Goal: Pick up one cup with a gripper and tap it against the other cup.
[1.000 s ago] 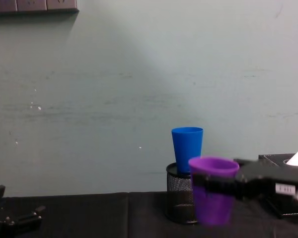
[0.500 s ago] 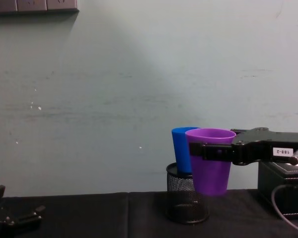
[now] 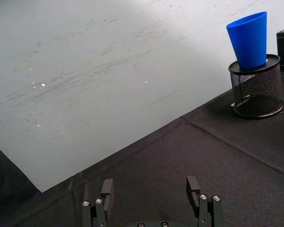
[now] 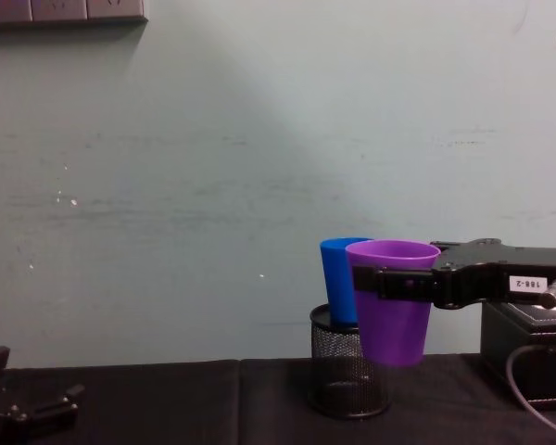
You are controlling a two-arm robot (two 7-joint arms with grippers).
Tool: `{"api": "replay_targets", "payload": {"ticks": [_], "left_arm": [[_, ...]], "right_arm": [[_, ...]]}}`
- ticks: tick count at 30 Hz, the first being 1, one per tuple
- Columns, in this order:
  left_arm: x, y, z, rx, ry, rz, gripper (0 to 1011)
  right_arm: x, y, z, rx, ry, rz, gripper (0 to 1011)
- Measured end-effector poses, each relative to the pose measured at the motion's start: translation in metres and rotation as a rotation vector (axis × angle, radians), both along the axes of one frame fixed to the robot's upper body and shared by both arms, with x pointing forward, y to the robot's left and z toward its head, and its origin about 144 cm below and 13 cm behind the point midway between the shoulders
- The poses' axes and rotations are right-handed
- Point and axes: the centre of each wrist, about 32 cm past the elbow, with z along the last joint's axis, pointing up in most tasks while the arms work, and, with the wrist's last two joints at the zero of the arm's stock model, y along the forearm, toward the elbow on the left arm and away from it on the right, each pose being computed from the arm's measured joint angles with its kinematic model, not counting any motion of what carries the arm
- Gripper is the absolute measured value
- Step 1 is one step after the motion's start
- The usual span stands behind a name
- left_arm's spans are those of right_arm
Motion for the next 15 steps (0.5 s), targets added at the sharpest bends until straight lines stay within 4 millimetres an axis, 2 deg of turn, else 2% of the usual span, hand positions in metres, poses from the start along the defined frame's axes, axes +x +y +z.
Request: {"api": "replay_targets", "payload": {"ticks": [15], "left_arm": [[0.0, 0.0, 0.0, 0.0, 0.0, 0.0, 1000]], "right_arm": [[0.0003, -0.0001, 0.0002, -0.002, -0.002, 0.0, 723]]}}
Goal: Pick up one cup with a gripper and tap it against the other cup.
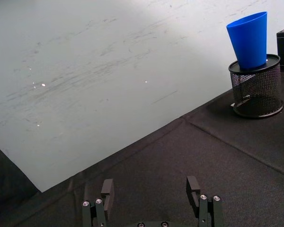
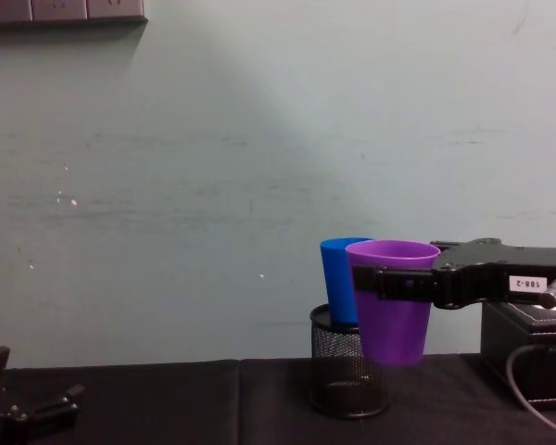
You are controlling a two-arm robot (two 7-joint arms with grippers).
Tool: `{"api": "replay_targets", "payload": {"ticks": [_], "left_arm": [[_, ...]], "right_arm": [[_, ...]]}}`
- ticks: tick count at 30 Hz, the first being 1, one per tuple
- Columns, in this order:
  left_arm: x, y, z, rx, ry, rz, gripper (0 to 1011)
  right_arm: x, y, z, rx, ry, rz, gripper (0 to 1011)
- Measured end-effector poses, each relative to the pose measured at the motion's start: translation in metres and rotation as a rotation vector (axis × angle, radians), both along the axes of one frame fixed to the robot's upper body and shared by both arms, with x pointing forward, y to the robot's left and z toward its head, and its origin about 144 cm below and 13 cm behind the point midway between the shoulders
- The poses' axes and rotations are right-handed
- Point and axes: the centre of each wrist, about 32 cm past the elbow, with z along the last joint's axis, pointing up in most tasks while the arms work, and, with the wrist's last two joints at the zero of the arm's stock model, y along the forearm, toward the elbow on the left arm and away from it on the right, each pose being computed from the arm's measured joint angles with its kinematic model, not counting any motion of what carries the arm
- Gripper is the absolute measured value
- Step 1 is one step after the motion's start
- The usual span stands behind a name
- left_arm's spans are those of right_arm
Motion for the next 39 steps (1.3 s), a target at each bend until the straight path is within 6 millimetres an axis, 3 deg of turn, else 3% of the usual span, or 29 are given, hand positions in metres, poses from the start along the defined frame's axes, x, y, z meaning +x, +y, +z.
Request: {"api": "replay_targets", "payload": {"ticks": [39], "left_arm": [[0.0, 0.0, 0.0, 0.0, 0.0, 0.0, 1000]], "right_arm": [[0.0, 0.0, -0.0001, -0.001, 0.0, 0.001, 723]]}}
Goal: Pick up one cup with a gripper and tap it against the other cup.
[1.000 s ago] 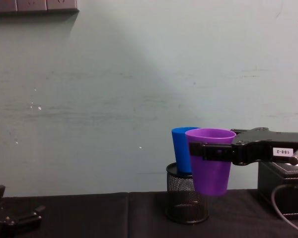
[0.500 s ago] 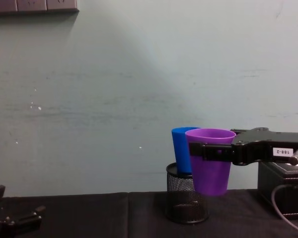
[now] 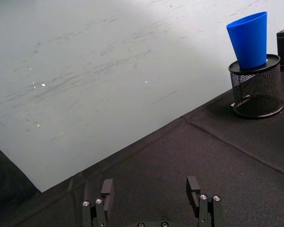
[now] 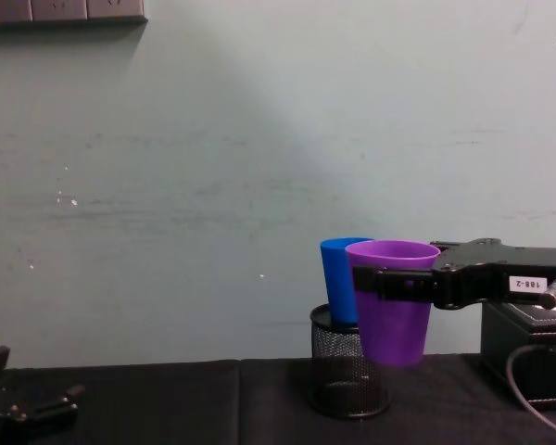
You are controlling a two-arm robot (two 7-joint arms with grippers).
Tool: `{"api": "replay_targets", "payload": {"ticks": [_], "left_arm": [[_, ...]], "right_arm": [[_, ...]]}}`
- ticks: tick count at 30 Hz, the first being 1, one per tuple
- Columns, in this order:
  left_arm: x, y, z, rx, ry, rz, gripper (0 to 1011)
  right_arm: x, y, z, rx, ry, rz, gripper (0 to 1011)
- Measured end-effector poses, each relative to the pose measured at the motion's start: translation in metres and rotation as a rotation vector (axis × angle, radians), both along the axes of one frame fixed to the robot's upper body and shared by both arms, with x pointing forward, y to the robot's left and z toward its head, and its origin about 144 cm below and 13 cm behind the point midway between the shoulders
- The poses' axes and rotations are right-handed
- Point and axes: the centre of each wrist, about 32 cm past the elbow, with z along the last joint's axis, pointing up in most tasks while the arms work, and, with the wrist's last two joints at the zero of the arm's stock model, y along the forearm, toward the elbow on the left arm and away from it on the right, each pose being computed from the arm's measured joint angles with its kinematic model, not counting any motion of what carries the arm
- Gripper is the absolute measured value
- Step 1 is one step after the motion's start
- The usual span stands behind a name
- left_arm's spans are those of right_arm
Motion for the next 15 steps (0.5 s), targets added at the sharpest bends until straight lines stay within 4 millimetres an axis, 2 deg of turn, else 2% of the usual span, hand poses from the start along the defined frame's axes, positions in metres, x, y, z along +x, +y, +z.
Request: {"api": "replay_targets", "payload": {"ticks": [15], "left_arm": [[0.0, 0.0, 0.0, 0.0, 0.0, 0.0, 1000]], "right_arm": [[0.0, 0.0, 0.0, 0.0, 0.0, 0.0, 723]]}}
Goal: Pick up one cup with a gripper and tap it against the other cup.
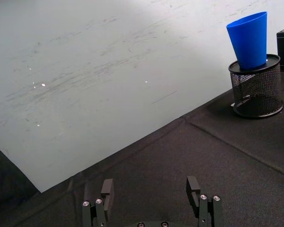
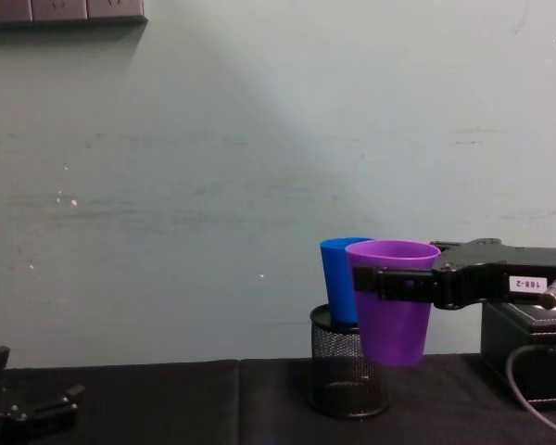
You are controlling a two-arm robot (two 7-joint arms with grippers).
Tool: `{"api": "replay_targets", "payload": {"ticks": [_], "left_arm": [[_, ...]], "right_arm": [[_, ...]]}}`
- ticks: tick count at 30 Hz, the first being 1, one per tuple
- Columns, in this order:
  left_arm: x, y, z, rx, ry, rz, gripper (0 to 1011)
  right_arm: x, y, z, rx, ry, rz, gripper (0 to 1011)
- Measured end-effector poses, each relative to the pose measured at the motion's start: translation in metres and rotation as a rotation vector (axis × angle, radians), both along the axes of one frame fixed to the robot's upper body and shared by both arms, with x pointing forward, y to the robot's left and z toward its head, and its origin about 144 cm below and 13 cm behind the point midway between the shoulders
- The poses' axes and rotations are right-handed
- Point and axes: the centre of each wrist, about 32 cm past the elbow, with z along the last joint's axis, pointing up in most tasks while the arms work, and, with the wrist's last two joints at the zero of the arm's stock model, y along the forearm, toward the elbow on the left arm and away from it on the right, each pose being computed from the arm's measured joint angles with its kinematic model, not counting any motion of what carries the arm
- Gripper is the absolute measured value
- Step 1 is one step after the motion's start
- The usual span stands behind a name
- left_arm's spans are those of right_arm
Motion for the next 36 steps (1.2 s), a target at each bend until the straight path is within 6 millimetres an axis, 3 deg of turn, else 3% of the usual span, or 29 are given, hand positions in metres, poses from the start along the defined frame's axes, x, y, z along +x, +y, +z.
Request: {"api": "replay_targets", "payload": {"ticks": [36], "left_arm": [[0.0, 0.0, 0.0, 0.0, 0.0, 0.0, 1000]], "right_arm": [[0.0, 0.0, 0.0, 0.0, 0.0, 0.0, 723]]}}
